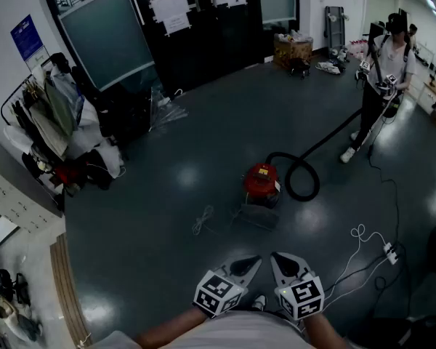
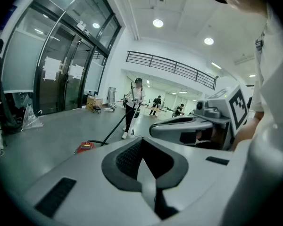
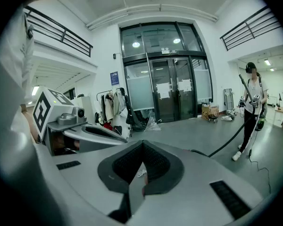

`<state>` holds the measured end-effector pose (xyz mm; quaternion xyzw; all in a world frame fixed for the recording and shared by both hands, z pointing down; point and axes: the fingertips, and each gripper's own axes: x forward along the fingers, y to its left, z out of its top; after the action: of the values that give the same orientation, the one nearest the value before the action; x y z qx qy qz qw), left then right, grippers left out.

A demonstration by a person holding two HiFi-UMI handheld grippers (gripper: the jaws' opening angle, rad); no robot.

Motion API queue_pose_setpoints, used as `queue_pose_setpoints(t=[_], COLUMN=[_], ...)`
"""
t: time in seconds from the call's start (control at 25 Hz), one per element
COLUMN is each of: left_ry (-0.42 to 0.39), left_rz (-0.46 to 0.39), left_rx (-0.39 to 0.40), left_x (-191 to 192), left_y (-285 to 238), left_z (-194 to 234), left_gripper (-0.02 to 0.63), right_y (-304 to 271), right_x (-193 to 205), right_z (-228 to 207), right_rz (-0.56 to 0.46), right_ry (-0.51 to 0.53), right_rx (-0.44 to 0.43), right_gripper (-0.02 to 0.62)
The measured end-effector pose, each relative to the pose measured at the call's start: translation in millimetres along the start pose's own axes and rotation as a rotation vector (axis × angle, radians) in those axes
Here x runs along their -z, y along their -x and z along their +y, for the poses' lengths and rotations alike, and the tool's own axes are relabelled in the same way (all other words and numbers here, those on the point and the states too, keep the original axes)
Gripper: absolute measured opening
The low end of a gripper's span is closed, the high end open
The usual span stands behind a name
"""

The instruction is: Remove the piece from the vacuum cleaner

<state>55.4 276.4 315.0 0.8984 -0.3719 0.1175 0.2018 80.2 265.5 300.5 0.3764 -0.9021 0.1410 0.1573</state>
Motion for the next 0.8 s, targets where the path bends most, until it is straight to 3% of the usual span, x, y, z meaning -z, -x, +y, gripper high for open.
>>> queue_pose_setpoints(t=[0.36,0.8], left_ry=[-0.005,0.014], left_rz=[0.001,0.014], left_rx=[-0.005,-0.041], left_x=[8.4,12.0], left_y=[1.9,-4.7], left_z=[-13.0,-13.4], left_gripper=[0.006,0.006], right_y=[10.2,11.3], right_x=[10.9,14.8], right_z=[2.7,0.8], right_rz=[0.003,-0.002], right_ry=[0.011,-0.014], right_rx=[-0.015,-0.094], right_gripper=[0.017,0.017])
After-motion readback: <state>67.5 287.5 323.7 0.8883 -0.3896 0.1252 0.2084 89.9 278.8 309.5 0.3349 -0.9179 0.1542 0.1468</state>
